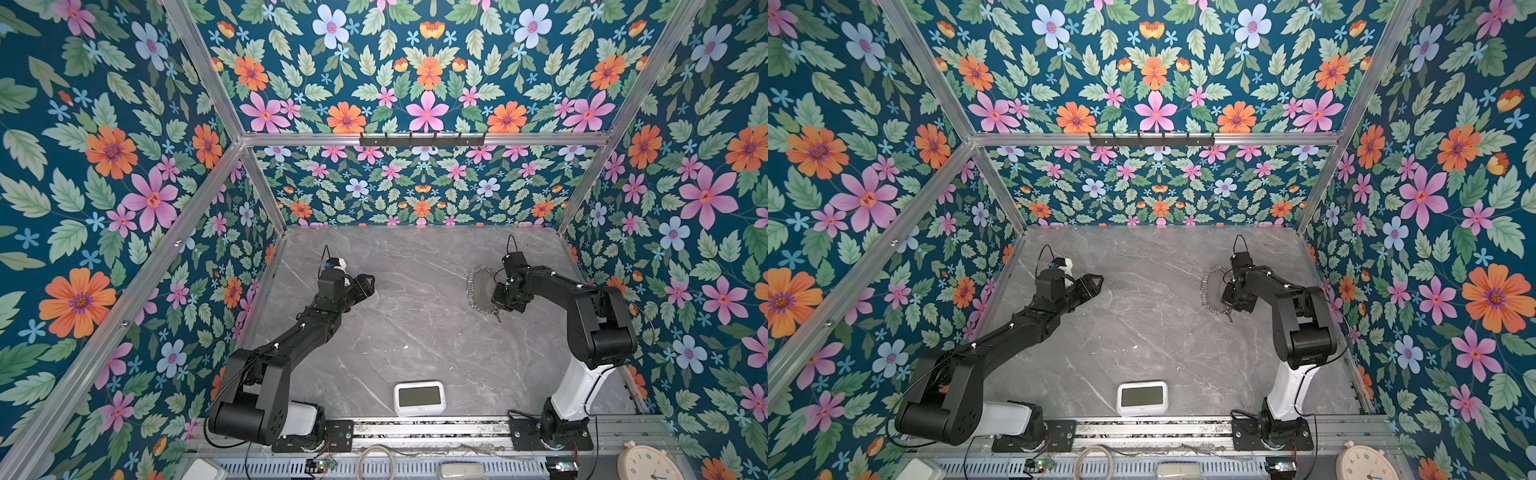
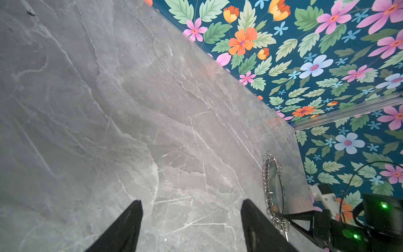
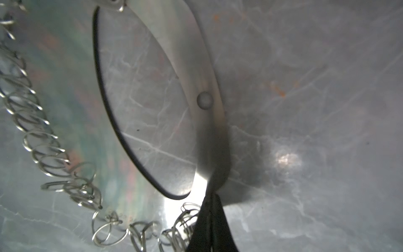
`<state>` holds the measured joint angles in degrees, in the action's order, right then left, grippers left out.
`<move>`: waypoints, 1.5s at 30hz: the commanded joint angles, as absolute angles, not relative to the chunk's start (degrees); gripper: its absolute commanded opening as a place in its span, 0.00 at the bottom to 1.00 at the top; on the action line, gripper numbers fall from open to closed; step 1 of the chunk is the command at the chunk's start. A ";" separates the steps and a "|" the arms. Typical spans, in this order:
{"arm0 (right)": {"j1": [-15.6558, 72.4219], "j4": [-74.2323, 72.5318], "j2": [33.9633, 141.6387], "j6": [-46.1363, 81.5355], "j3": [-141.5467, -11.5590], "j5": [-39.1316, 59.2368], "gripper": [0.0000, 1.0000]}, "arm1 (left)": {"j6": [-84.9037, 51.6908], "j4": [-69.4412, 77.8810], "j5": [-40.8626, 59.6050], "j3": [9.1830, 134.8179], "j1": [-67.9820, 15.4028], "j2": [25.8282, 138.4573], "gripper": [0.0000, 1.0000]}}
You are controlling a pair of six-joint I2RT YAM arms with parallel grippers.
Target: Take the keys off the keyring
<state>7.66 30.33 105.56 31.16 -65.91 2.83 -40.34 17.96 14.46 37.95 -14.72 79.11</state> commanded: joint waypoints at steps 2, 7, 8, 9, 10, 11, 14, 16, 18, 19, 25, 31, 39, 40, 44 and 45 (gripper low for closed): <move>10.35 32.69 104.69 32.95 -65.28 5.14 0.00 | -39.33 17.96 13.81 38.14 -14.68 78.65 0.74; 13.57 34.32 102.87 32.94 -67.12 4.63 0.00 | -39.10 17.32 13.19 38.30 -14.68 77.96 0.74; 13.62 34.98 102.28 33.03 -67.32 4.21 0.00 | -39.11 17.18 13.10 38.32 -14.68 77.81 0.74; 13.62 35.38 101.57 33.05 -67.24 3.25 0.00 | -39.11 17.10 13.18 38.37 -14.62 77.79 0.74; 13.62 36.03 100.50 32.97 -67.02 1.89 0.00 | -39.11 16.97 13.18 38.36 -14.67 77.72 0.74; 13.62 36.58 99.36 32.70 -66.68 0.45 0.01 | -39.11 16.88 13.18 38.49 -14.66 77.64 0.74; 13.62 35.41 95.75 31.64 -64.61 -0.16 0.14 | -39.07 16.79 13.18 38.49 -14.65 77.45 0.74; 13.71 34.66 95.49 30.28 -64.42 1.15 0.24 | -39.20 16.79 13.27 38.65 -14.67 77.61 0.74; 13.84 33.37 95.76 28.89 -64.46 3.44 0.33 | -39.16 16.87 13.33 38.92 -14.67 77.81 0.74; 14.12 33.38 96.37 28.35 -64.95 3.89 0.36 | -39.33 16.88 13.36 39.02 -14.67 77.91 0.74; 14.50 32.97 100.13 28.87 -67.30 3.77 0.39 | -39.35 17.08 13.45 38.93 -14.67 78.22 0.74; 15.18 34.82 102.29 27.99 -68.74 2.64 0.32 | -39.08 16.55 13.12 38.67 -14.68 77.77 0.74; 15.21 33.20 98.96 30.52 -64.69 -0.09 0.28 | -39.03 16.79 13.01 38.65 -14.66 77.91 0.74; 15.21 33.18 99.14 30.30 -64.77 -0.01 0.28 | -39.10 16.79 13.09 38.67 -14.72 78.01 0.74; 15.23 33.35 99.55 29.35 -64.55 1.67 0.26 | -39.11 16.74 13.10 38.65 -14.68 78.06 0.74; 15.26 32.87 99.24 29.34 -63.83 2.22 0.26 | -39.06 16.70 13.10 38.67 -14.67 78.12 0.74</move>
<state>15.20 33.12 99.57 29.71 -64.53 1.34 -39.97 15.97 13.39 38.70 -14.72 78.08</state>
